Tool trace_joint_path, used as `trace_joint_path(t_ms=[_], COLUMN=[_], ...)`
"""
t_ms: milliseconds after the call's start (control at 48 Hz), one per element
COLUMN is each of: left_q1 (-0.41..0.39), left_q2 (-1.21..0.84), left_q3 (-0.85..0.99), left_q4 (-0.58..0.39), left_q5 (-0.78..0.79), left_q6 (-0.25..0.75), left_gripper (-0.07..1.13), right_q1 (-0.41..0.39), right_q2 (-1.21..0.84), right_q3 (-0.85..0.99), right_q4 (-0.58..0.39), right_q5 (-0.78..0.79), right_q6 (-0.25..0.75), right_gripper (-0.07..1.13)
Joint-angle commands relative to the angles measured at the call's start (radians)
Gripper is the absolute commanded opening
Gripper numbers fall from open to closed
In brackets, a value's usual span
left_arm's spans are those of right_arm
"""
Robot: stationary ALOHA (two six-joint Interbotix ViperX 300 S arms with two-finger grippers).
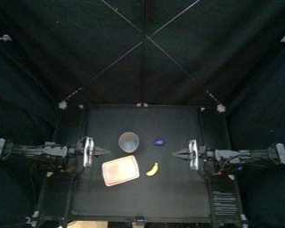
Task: Pick the eggplant then place it on the pink plate
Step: Pick the eggplant
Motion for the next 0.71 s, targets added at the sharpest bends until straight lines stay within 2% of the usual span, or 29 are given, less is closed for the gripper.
trace_joint_path(t_ms=[21, 208, 375, 458, 542, 708], left_q1=[0.015, 0.017, 0.018, 0.018, 0.018, 0.023], left_q2=[0.000, -0.003, -0.003, -0.003, -0.005, -0.005], left_q3=[-0.009, -0.006, -0.002, 0.000, 0.000, 0.002], left_q4=[0.002, 0.002, 0.003, 0.003, 0.003, 0.003], left_q5=[-0.017, -0.018, -0.017, -0.017, -0.018, -0.017], left_q6=[0.002, 0.002, 0.002, 0.002, 0.002, 0.002], left_gripper=[-0.01, -0.02, -0.02, -0.02, -0.02, -0.02], right_q1=[-0.014, -0.133, -0.241, -0.270, -0.291, -0.333], right_q2=[0.049, 0.206, 0.382, 0.449, 0.514, 0.597], right_q3=[0.012, 0.000, -0.074, -0.115, -0.153, -0.198], right_q4=[0.002, -0.005, -0.072, -0.133, -0.193, -0.222], right_q5=[0.003, 0.046, 0.150, 0.215, 0.278, 0.316], right_q6=[0.000, -0.005, -0.014, -0.009, -0.003, 0.000], right_gripper=[0.04, 0.04, 0.16, 0.27, 0.45, 0.77])
